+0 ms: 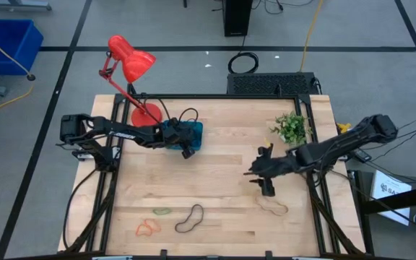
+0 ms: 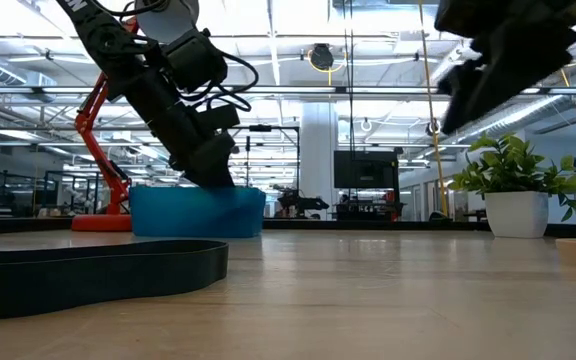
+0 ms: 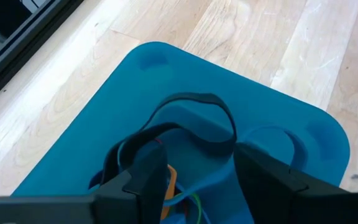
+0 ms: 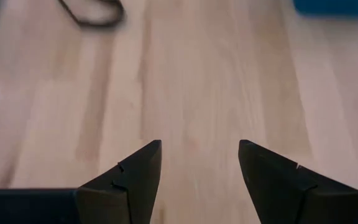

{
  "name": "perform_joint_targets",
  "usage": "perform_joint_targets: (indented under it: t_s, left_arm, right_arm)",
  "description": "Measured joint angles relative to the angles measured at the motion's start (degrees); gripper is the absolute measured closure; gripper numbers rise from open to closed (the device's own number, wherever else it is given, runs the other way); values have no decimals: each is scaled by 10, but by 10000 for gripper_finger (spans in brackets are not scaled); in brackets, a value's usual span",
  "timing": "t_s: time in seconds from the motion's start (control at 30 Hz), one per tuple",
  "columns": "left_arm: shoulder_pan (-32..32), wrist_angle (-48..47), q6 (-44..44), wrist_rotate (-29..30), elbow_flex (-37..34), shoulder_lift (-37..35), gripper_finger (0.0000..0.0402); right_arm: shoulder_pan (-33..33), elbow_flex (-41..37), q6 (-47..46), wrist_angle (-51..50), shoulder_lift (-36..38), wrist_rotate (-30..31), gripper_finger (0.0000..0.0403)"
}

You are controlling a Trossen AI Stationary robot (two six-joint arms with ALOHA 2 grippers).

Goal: Pick and place rubber bands into bin
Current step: Put the brown rubber band into the blue bin

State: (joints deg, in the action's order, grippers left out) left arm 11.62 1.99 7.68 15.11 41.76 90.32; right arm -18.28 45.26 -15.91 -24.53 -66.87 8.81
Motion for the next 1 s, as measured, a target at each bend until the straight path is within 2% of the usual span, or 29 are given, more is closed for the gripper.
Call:
perform_joint_targets:
  t_s: [0.07,0.43,1.0]
  left_arm:
    - [0,0,0,0,0,0,212]
    - [0,8,-31,0,0,0,207]
    - [0,12,-31,0,0,0,210]
  right_arm:
    - [-19,12,-45,-39,-15,4,195]
    - [-107,12,-245,-109,-99,-1,195]
    - [-118,12,-254,-85,-220,-31,196]
